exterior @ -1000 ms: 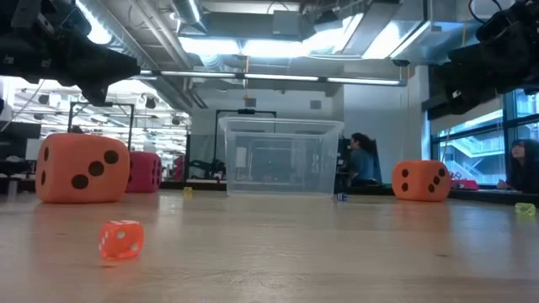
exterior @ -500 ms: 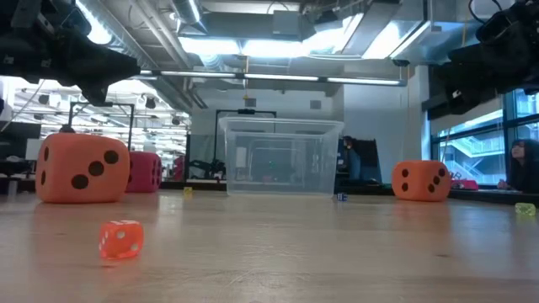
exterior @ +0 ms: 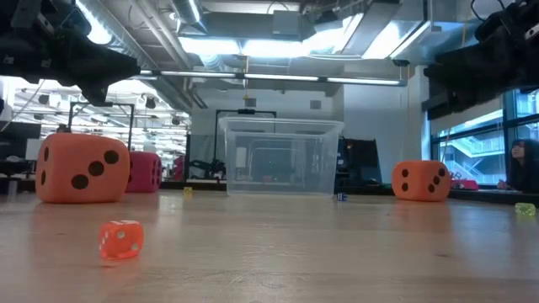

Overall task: Pick & Place Dice
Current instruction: Put the small green dice into the transparent bin

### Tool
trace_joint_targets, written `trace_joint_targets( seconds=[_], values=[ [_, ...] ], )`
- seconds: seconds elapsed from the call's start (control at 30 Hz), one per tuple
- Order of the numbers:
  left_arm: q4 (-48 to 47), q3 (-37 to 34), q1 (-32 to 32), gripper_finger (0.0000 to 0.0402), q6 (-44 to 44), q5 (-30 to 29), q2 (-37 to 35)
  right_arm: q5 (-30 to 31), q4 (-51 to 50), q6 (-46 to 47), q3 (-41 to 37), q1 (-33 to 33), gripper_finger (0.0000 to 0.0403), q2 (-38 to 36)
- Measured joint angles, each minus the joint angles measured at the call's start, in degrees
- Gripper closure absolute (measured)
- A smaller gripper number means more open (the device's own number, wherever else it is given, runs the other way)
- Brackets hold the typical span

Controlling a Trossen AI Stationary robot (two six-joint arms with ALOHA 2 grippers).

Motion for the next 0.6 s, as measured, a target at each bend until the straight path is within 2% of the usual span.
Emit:
trace_joint_targets(
  seconds=[0.2,0.27,0.43,0.5,0.6],
  values=[
    [0.00,-0.01,0.02,0.0331,0.01,0.00,0.00,1.49,2.67,0.01,0.00,0.01,0.0254,0.02],
    [0.00,0.02,0.02,0.0332,0.01,0.02,0.00,5.03,7.13,0.78,0.00,0.02,0.0254,0.02],
    [0.04,0.00,0.00,0.0332,0.01,0.00,0.00,15.39,17.96,11.70,0.00,0.02,0.0254,0.00],
    [1.21,0.01,0.00,0.0331,-0.18,-0.03,0.00,19.14,19.00,13.47,0.00,0.02,0.0254,0.00],
    [4.93,0.01,0.00,0.0331,-5.91,0.21,-0.02,21.99,19.02,14.52,0.00,0.02,0.0254,0.00]
  ],
)
